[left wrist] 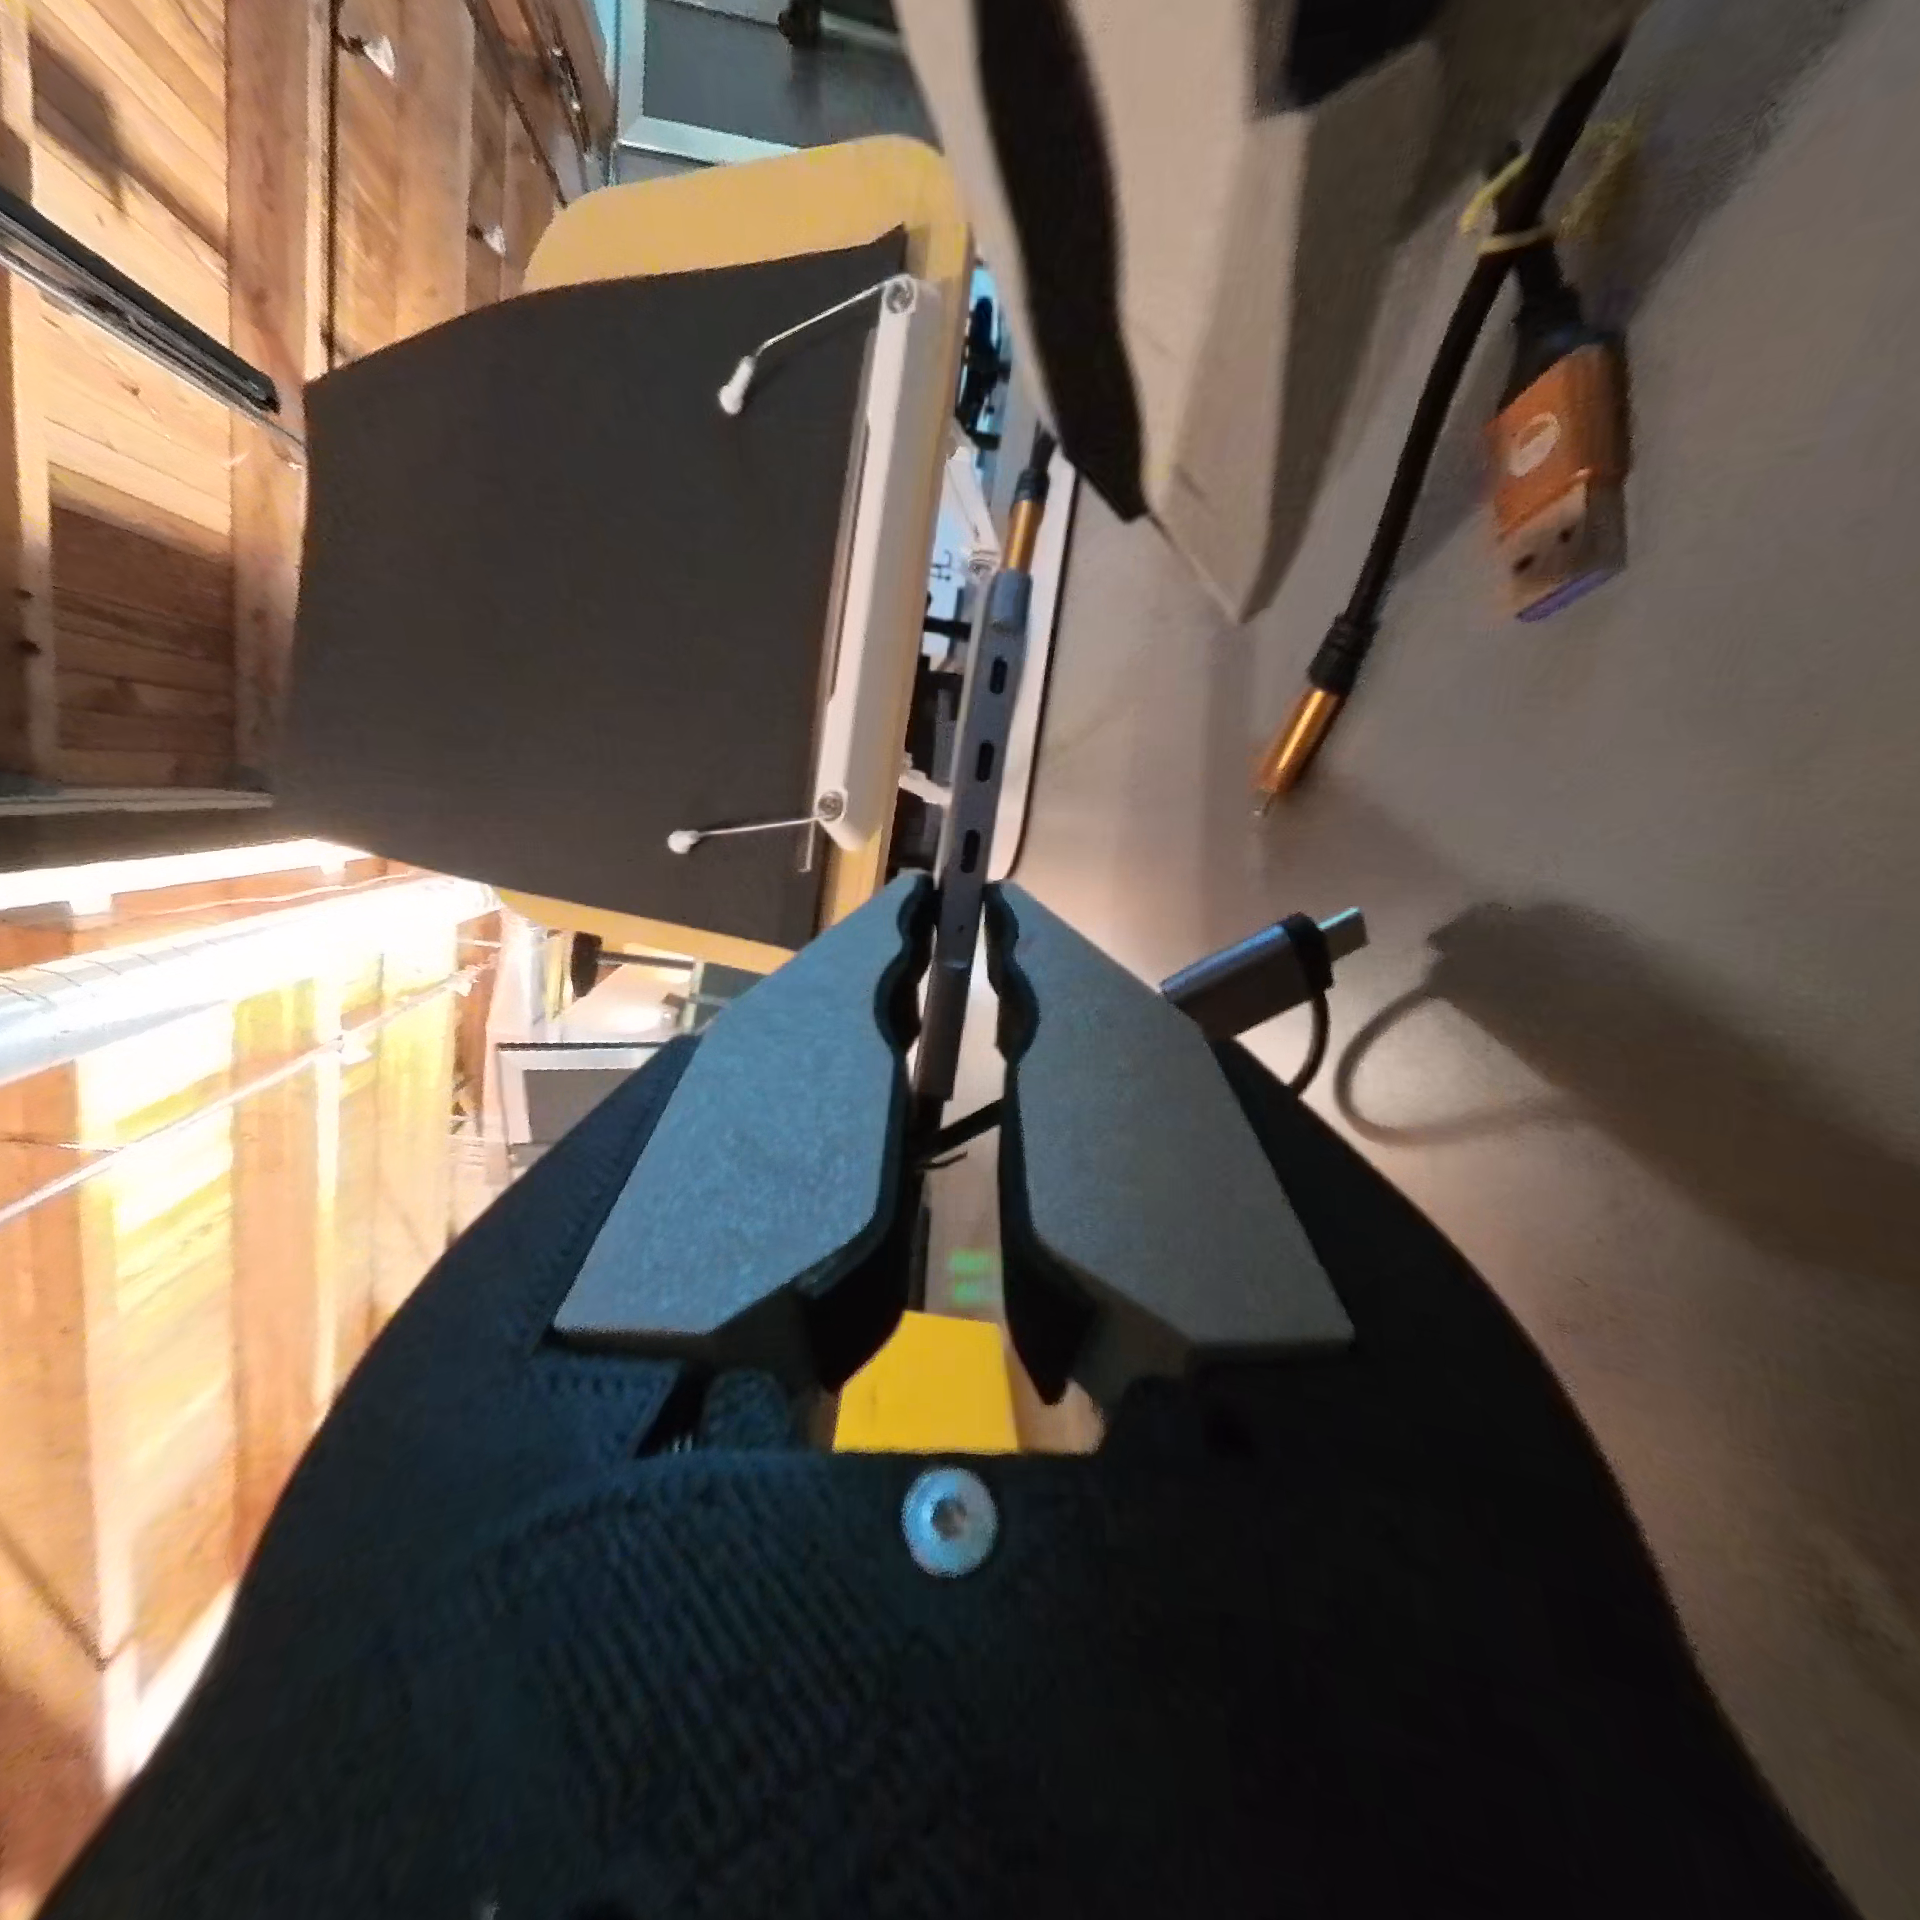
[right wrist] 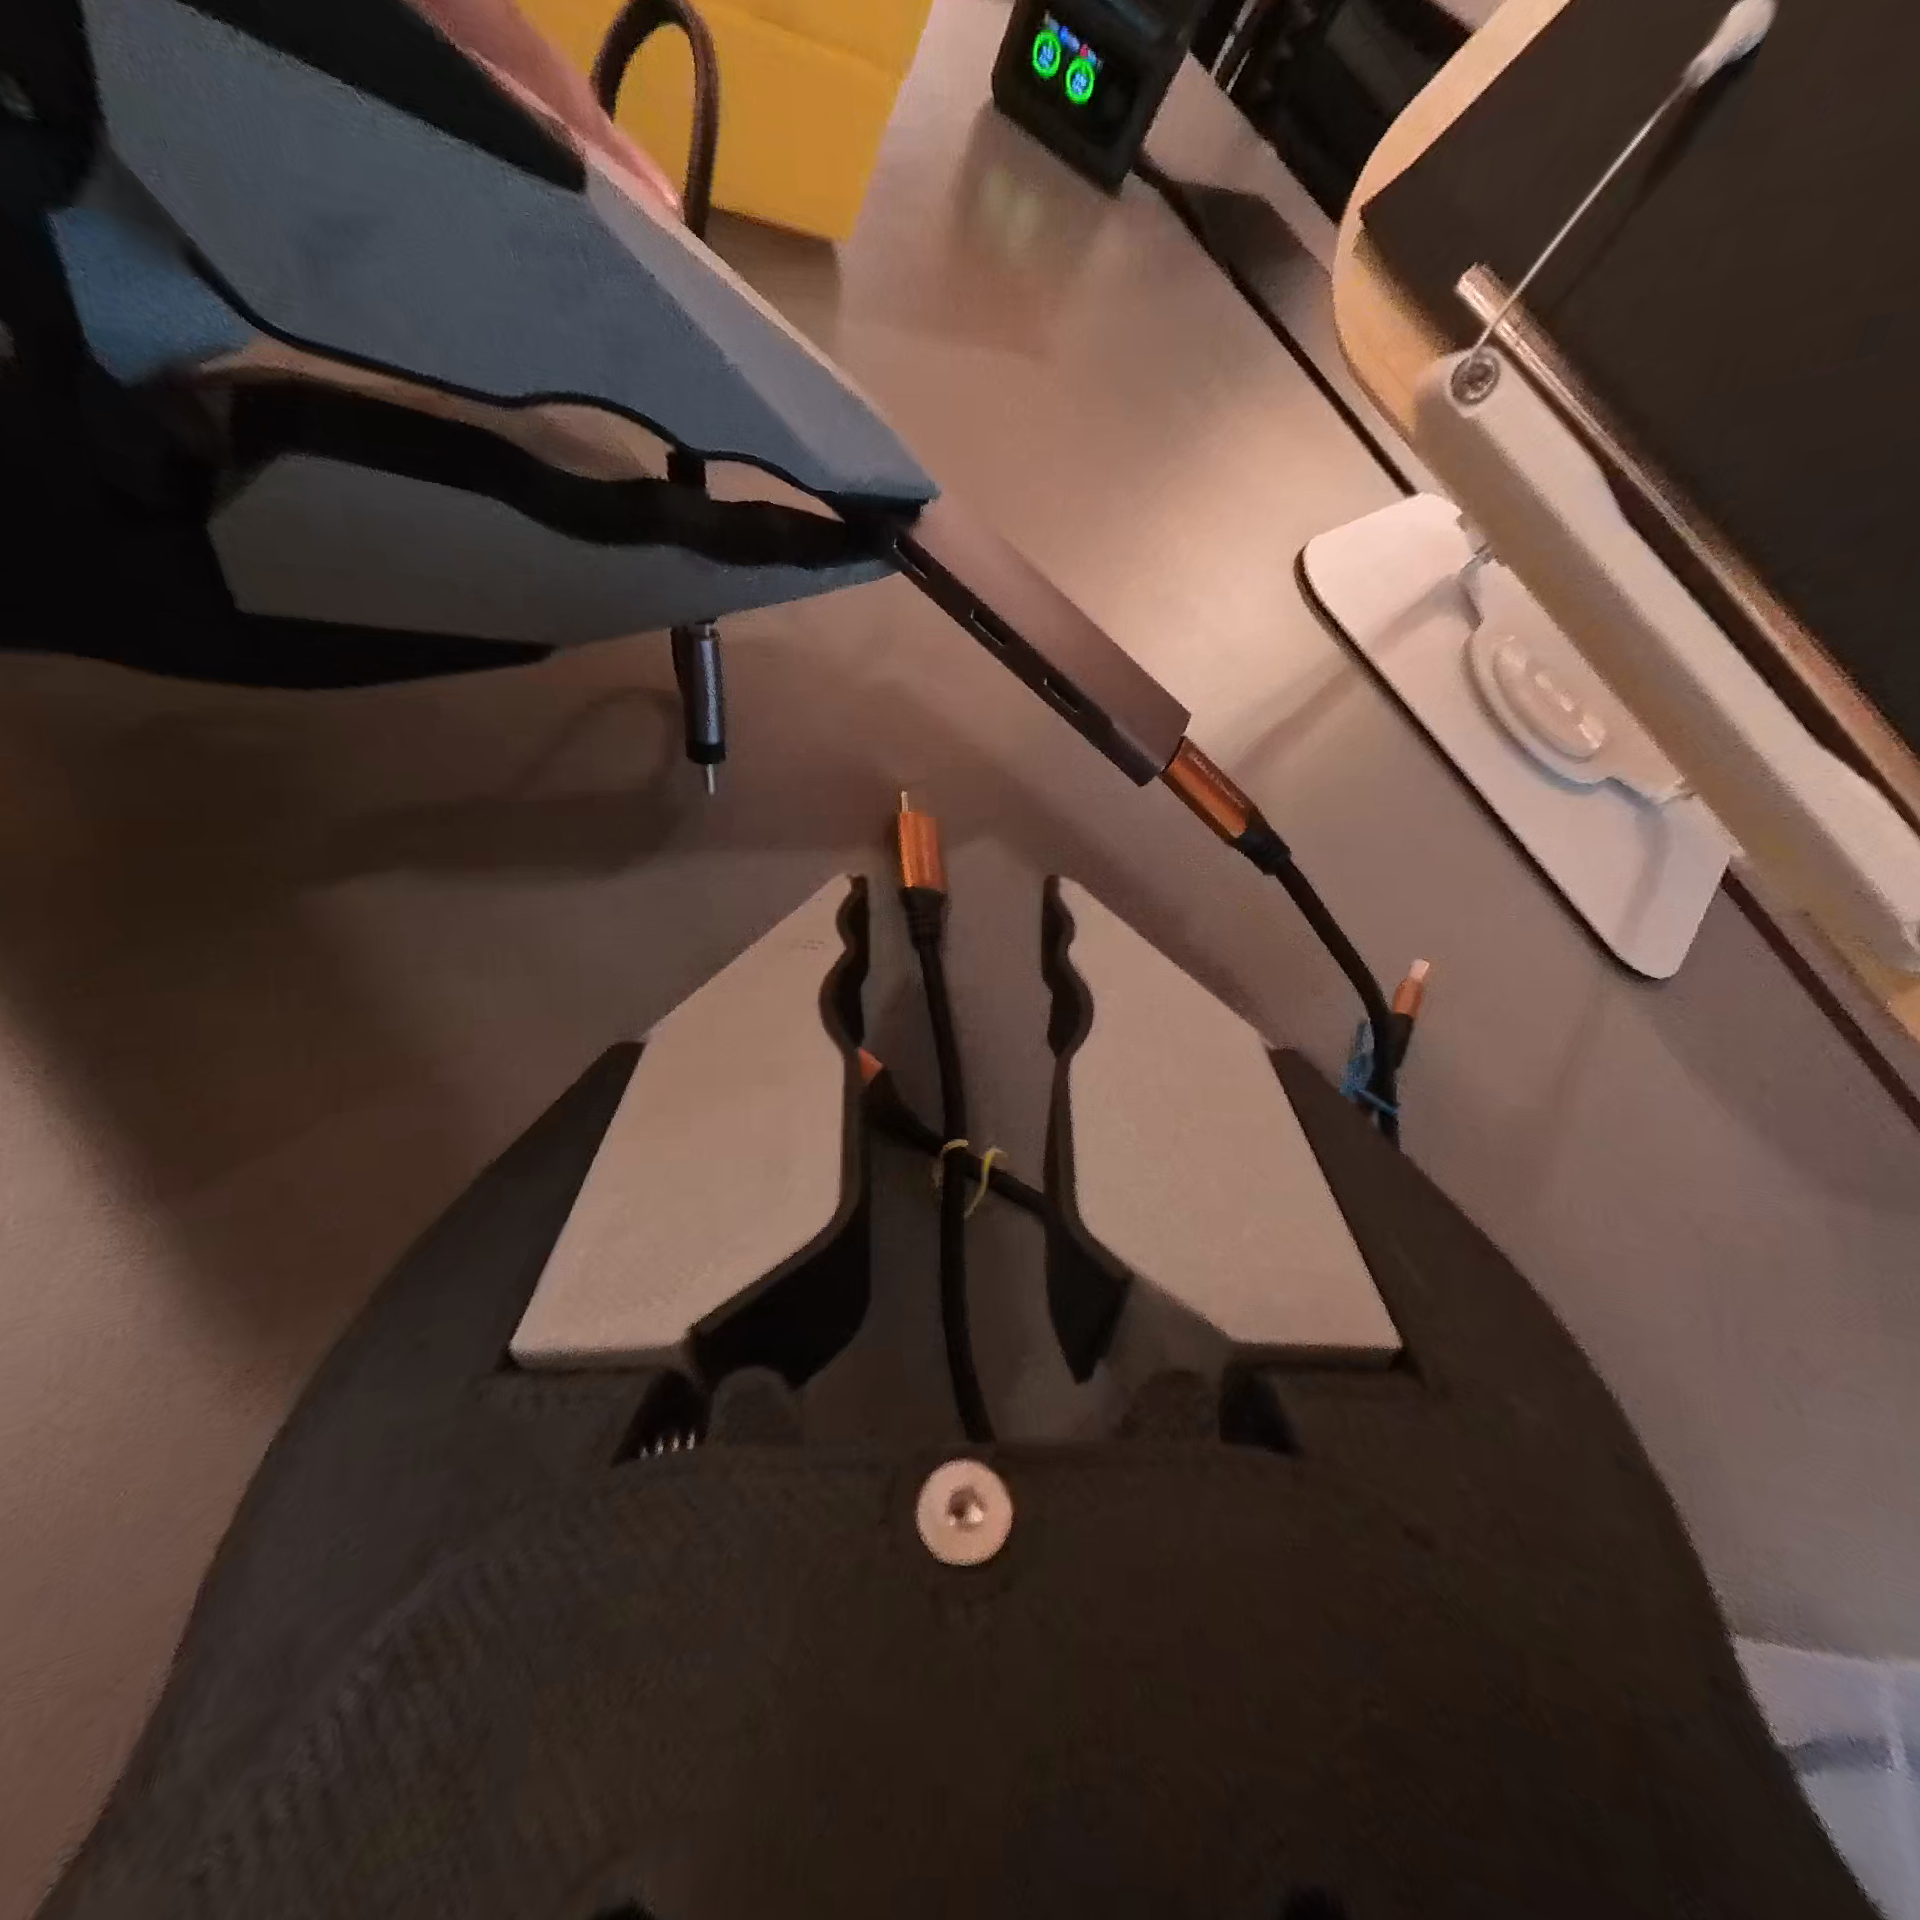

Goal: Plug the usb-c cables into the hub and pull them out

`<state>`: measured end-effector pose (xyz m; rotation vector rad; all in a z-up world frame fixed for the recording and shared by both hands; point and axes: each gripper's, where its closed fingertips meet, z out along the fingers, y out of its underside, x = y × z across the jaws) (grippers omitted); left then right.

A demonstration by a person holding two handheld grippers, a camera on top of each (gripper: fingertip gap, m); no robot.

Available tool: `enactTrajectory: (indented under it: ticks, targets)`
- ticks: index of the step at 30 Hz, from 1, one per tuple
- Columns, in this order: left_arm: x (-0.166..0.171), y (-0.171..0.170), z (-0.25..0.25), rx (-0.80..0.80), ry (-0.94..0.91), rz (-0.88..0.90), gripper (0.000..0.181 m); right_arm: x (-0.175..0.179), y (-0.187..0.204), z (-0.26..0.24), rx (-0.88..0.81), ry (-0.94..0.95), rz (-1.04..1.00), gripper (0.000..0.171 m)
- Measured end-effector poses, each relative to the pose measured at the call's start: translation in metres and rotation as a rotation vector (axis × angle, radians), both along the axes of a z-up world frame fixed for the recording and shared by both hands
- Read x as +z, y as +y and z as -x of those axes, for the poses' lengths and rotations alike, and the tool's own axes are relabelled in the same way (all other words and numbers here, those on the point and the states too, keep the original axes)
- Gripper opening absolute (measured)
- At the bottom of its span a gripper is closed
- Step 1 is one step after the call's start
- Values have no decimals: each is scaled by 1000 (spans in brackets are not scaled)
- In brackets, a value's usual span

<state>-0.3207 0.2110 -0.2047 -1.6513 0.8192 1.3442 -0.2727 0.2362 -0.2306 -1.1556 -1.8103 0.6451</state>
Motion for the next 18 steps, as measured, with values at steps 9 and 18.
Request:
enactTrajectory:
  ticks: [9,18]
  targets:
    - [-3,-2,-31,-222,-202,1,7,17,-1,5,-21,92,-173,48]
    - [-7,-10,-54,-380,-382,29,7,3,3,4,-15,22,-401,16]
